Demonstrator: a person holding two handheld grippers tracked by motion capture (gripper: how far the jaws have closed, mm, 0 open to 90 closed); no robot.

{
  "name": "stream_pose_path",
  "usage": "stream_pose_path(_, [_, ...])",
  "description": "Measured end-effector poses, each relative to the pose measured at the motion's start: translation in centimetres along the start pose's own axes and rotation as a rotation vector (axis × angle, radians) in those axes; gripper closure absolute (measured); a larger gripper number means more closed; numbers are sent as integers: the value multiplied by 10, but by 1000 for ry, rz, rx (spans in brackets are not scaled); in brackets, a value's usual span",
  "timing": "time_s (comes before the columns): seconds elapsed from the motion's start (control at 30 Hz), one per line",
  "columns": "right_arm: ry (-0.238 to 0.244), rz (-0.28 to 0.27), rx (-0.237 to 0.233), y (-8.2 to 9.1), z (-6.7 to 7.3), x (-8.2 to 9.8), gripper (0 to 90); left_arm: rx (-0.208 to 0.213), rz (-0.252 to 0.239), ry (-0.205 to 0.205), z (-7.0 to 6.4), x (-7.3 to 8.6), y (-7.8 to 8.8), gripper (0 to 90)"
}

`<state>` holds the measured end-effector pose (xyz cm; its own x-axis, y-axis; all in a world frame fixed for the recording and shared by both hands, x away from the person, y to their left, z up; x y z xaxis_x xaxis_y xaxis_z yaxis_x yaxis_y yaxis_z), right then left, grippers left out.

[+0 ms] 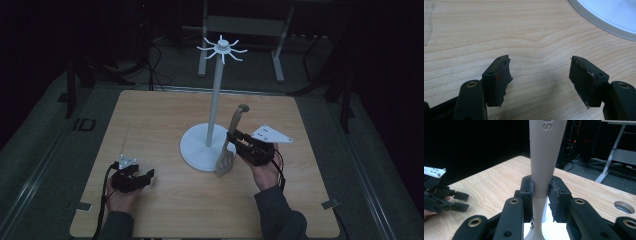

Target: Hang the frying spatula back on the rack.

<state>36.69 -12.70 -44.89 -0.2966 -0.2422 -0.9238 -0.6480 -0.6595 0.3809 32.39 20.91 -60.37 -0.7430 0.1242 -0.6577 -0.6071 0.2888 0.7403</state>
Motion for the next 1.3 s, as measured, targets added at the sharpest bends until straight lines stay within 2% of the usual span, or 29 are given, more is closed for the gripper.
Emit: stream_pose_path(1.3, [-11, -46, 7, 3, -4, -20, 743, -2, -2, 1, 0, 0, 1, 334])
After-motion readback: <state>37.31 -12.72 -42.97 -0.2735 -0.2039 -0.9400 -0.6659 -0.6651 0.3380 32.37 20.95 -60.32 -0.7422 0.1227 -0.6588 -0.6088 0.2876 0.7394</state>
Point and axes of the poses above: each handheld gripper's, and its own axes: y roughly backward along the jaws, x roughly out of its underside, z roughly to its left, the point moved 6 cm from there along -y, roughly forward along the jaws, and after that the axes turned 6 degrees about z, right-handed, at the moved point
